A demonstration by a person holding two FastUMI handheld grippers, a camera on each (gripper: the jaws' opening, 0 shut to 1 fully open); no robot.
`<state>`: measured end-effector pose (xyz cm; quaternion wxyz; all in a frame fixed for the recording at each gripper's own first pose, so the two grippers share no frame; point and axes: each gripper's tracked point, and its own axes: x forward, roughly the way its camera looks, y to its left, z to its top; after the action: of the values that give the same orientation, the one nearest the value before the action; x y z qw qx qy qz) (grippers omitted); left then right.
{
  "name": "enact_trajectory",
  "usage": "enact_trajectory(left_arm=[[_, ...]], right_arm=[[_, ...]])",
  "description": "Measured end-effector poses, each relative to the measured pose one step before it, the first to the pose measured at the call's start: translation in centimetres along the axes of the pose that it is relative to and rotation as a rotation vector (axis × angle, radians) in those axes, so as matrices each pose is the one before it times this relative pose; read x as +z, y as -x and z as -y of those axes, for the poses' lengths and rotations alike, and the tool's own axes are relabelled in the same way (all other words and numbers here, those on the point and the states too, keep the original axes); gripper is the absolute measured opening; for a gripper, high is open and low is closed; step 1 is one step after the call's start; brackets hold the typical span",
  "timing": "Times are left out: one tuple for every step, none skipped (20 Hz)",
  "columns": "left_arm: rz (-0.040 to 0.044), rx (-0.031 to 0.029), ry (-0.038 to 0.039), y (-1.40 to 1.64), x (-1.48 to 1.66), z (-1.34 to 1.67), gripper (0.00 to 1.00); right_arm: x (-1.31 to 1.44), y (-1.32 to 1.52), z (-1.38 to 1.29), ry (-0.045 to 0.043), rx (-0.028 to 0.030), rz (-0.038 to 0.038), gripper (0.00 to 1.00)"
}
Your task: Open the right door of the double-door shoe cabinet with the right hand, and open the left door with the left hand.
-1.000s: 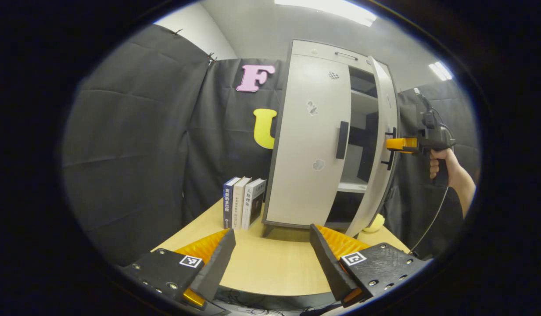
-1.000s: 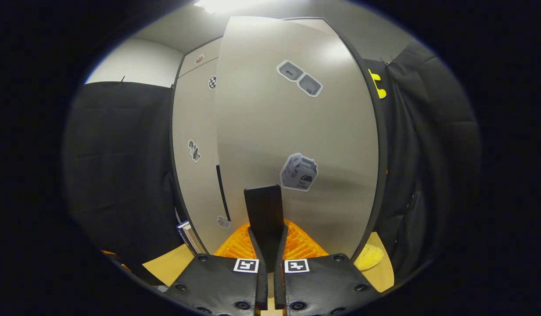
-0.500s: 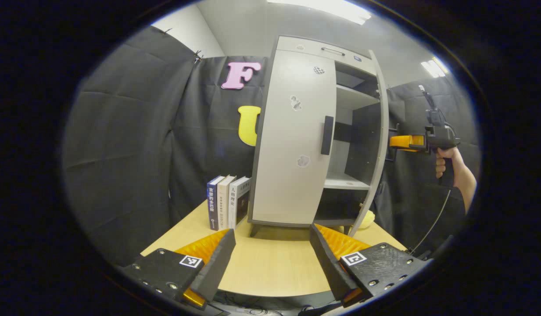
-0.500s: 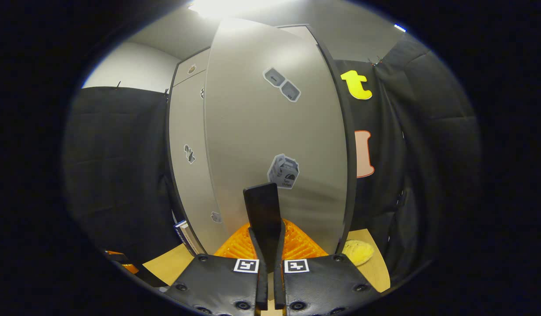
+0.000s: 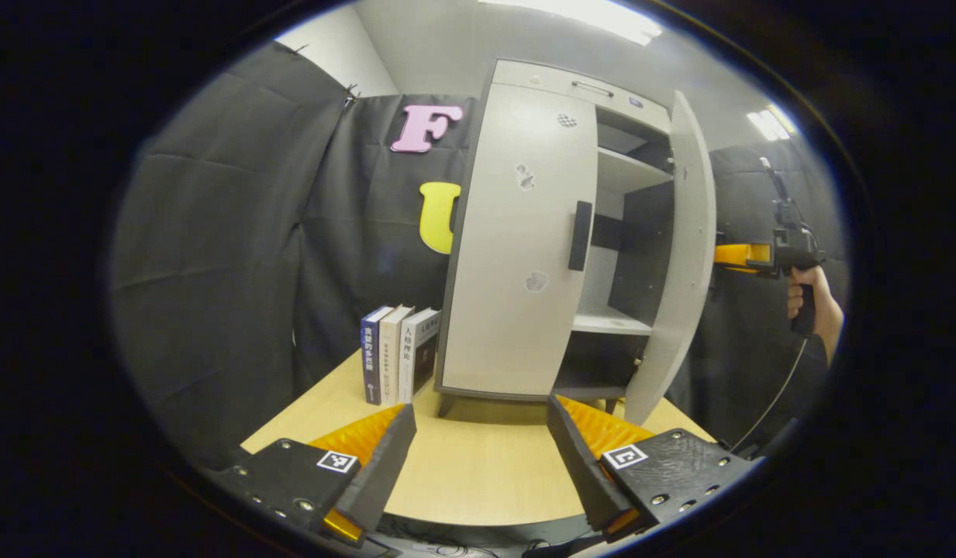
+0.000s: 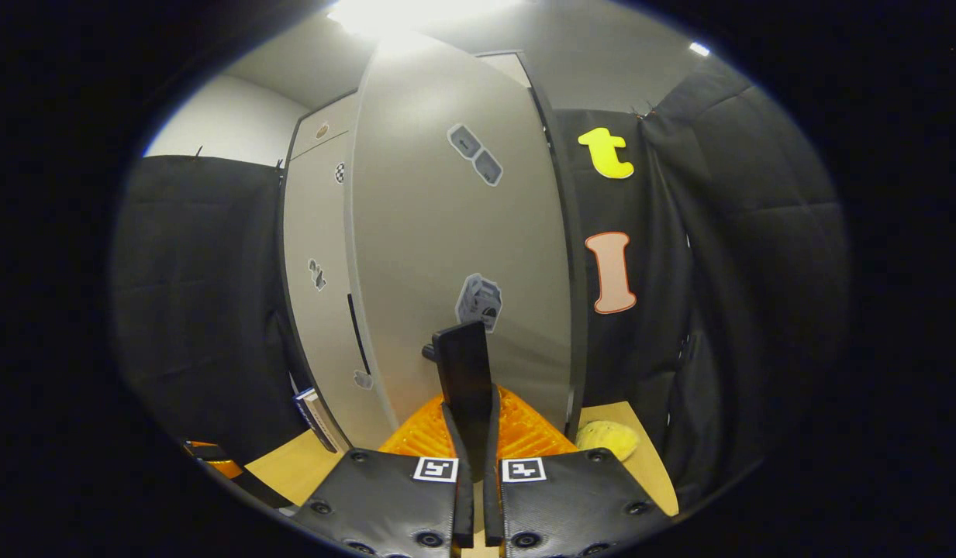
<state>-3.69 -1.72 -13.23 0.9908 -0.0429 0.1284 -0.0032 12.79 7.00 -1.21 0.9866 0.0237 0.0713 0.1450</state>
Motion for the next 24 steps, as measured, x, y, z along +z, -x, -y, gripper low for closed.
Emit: enact_trajectory(left_arm=[[-0.00312, -0.00295, 0.00714, -0.292, -0.124, -0.035, 1.00], [-0.00233, -0.00320, 0.00712, -0.240, -0.163, 0.007, 1.00], [-0.00343, -0.00461, 0.00605, -0.293, -0.134, 0.146, 1.00], [-0.00807, -0.00524, 0.00536, -0.172, -0.289, 0.188, 1.00], [-0.00957, -0.00536, 0.00604, -0.276, -0.312, 0.227, 1.00], [-0.00409, -0.00752, 0.00625, -0.205, -0.154, -0.025, 0.98], [-0.00147, -0.00856, 0.00447, -0.047, -0.083, 0.185, 1.00], [-0.00323, -0.00599, 0.00260, -0.163, -0.108, 0.204, 1.00], [-0.00301, -0.00414, 0.00110, -0.102, -0.073, 0.134, 0.99], [-0.00125, -0.00215, 0.00016, -0.048, -0.035, 0.157, 0.99], [-0.00295, -0.00048, 0.00091, -0.157, -0.086, -0.033, 0.98], [-0.00375, 0.00040, 0.00373, -0.089, -0.245, -0.054, 0.99], [-0.00464, -0.00043, 0.00878, -0.001, -0.095, -0.080, 0.98], [-0.00383, -0.00189, 0.01252, -0.287, -0.164, -0.016, 0.98], [-0.00242, -0.00273, 0.01215, -0.147, -0.103, -0.066, 0.98], [-0.00310, -0.00177, 0.00918, 0.010, -0.036, -0.040, 0.98], [-0.00346, -0.00004, 0.00430, -0.005, -0.044, -0.022, 0.98], [-0.00276, 0.00081, 0.00127, -0.213, -0.093, -0.201, 1.00], [-0.00383, 0.00108, -0.00033, -0.055, 0.009, -0.139, 0.98], [-0.00460, -0.00016, 0.00050, -0.070, -0.200, -0.067, 0.98], [-0.00171, -0.00068, 0.00139, -0.056, -0.007, -0.047, 1.00], [-0.00135, 0.00033, 0.00281, -0.033, -0.059, 0.112, 0.98], [-0.00194, -0.00140, 0.00325, 0.009, 0.063, -0.041, 1.00], [-0.00100, -0.00146, 0.00239, 0.000, -0.010, -0.002, 1.00]], right_arm=[[0.047, 0.182, 0.182, -0.00523, -0.00532, 0.00385, 0.07], [-0.017, -0.090, 0.104, -0.00377, -0.00439, 0.00841, 0.06], [0.084, -0.038, 0.164, -0.00433, -0.00790, 0.01277, 0.06], [0.062, -0.163, 0.221, -0.00385, -0.01049, 0.01153, 0.07], [0.125, -0.084, 0.139, -0.00073, -0.00509, 0.00785, 0.06], [0.002, -0.015, 0.119, 0.00003, 0.00000, 0.00286, 0.06], [0.013, 0.014, 0.071, 0.00289, 0.00095, -0.00122, 0.06], [-0.071, 0.043, 0.195, 0.00659, -0.00330, -0.00198, 0.06], [0.033, 0.043, 0.267, 0.01130, -0.00658, 0.00027, 0.06], [0.045, -0.192, 0.323, 0.01454, -0.01191, 0.00298, 0.06], [0.051, -0.084, 0.432, 0.01276, -0.01885, 0.00502, 0.06], [-0.108, -0.040, 0.311, -0.00082, -0.01870, 0.00386, 0.06], [0.072, 0.029, 0.539, -0.00688, -0.01931, 0.00710, 0.06], [0.132, 0.134, 0.869, -0.00810, -0.01579, 0.00506, 0.03], [0.143, 0.093, 1.043, -0.01083, -0.01609, 0.00327, 0.05], [-0.002, -0.290, 1.576, -0.01542, -0.01996, 0.00106, 0.05], [0.049, 0.046, 1.260, -0.01113, -0.01722, 0.00421, 0.05], [-0.206, -0.281, -0.161, -0.02270, 0.03017, -0.01278, 0.02], [-0.023, -0.042, -0.344, -0.02569, 0.02020, 0.00525, 0.02], [-0.019, 0.053, 0.120, -0.00861, 0.00356, 0.00611, 0.04], [0.140, 0.072, 0.081, -0.01157, 0.00283, 0.01143, 0.05], [-0.054, -0.307, 0.042, -0.01015, 0.00047, 0.00256, 0.05], [0.126, -0.129, -0.011, -0.00429, -0.00072, 0.00281, 0.05], [-0.266, 0.065, -0.017, 0.00314, 0.00210, -0.00404, 0.05]])
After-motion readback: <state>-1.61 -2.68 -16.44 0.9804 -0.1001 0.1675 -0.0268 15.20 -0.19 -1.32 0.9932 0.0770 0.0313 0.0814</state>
